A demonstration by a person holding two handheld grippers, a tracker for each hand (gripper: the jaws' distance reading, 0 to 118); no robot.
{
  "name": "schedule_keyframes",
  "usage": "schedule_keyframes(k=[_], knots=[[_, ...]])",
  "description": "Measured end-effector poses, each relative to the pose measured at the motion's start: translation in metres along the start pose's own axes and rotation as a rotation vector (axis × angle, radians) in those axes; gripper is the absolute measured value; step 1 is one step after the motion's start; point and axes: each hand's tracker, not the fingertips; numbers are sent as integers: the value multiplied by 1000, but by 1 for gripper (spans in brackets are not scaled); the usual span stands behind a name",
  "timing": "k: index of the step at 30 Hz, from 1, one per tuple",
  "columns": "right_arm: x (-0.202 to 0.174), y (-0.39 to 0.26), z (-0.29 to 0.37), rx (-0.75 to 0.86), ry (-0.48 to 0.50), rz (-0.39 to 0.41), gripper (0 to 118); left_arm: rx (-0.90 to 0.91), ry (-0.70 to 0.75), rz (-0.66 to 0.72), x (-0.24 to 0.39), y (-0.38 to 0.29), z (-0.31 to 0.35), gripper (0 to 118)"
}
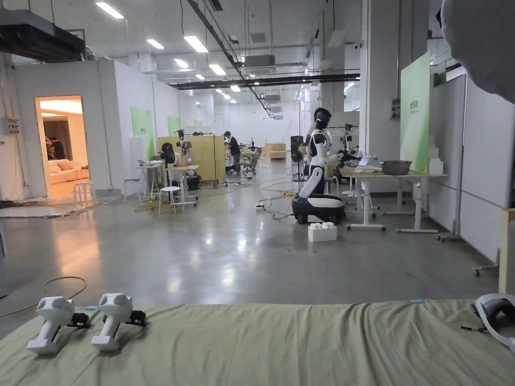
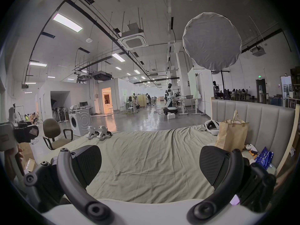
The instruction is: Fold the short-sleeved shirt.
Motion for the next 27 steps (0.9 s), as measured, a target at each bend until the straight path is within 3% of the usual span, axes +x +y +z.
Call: schedule_keyframes(k=[15,27], knots=[[-5,0,-4,-38,-33,35,118,-7,-22,23,-1,1,6,118],[-4,-1,-4,-56,-13,-6,118,-29,-28,46,-5,-4,7,118]])
